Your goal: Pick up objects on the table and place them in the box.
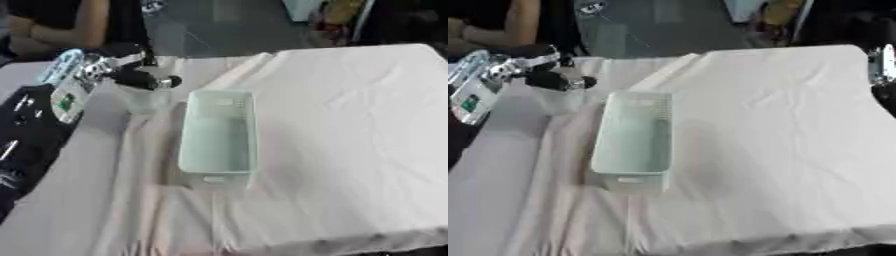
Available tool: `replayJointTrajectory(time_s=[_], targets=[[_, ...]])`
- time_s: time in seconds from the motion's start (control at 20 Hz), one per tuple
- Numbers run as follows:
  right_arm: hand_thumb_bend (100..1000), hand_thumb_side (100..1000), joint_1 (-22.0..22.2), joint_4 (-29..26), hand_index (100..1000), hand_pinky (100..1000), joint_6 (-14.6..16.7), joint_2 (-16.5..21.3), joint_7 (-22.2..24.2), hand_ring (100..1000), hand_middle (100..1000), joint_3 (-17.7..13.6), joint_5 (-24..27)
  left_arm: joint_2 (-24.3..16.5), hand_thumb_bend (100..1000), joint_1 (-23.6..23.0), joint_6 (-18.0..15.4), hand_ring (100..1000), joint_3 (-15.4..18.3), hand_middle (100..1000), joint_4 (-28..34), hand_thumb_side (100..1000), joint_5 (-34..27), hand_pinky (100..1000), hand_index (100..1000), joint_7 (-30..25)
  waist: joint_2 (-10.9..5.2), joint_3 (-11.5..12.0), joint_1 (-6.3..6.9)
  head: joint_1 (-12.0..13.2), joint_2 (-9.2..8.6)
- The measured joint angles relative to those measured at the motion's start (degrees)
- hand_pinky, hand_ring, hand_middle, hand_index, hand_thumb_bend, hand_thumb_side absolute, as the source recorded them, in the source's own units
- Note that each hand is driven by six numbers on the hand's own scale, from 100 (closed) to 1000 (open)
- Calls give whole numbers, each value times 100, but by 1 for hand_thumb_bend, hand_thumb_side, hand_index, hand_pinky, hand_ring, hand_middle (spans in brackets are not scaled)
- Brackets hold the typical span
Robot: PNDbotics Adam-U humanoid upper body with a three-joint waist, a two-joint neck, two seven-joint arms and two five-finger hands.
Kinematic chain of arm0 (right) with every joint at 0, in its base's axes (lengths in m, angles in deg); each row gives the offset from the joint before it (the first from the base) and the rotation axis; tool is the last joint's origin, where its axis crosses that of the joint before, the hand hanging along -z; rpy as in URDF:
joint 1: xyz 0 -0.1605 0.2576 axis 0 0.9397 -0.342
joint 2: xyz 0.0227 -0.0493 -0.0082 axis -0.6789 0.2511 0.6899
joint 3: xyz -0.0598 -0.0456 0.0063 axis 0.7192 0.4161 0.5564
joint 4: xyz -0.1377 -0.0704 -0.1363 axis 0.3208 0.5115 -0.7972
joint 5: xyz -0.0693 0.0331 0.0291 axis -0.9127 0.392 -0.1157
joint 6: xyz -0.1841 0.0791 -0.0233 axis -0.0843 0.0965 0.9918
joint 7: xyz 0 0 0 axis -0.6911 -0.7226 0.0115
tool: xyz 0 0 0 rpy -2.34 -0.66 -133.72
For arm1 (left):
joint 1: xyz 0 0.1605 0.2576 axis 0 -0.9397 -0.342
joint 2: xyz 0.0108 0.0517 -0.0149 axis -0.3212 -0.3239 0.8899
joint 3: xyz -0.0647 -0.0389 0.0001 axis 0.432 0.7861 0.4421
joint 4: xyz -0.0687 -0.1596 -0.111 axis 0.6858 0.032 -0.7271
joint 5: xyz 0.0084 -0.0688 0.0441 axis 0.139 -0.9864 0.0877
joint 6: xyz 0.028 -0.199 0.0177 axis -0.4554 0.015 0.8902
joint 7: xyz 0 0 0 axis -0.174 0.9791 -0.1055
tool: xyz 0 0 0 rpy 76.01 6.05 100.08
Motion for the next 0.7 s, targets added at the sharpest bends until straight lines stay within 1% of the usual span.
replayJointTrajectory(time_s=[0.5,0.7], targets=[[100,609,-2,0,1000,703,-4,-1,12,883,984,2,22,716,100,428,-87,100,-148,235,307,115,18,100,187,42,-2,-1,-3,0,0],[100,608,-3,0,1000,703,3,-21,20,883,984,3,40,1020,100,443,-171,100,-235,233,359,114,168,100,189,52,-2,-3,-11,4,0]])
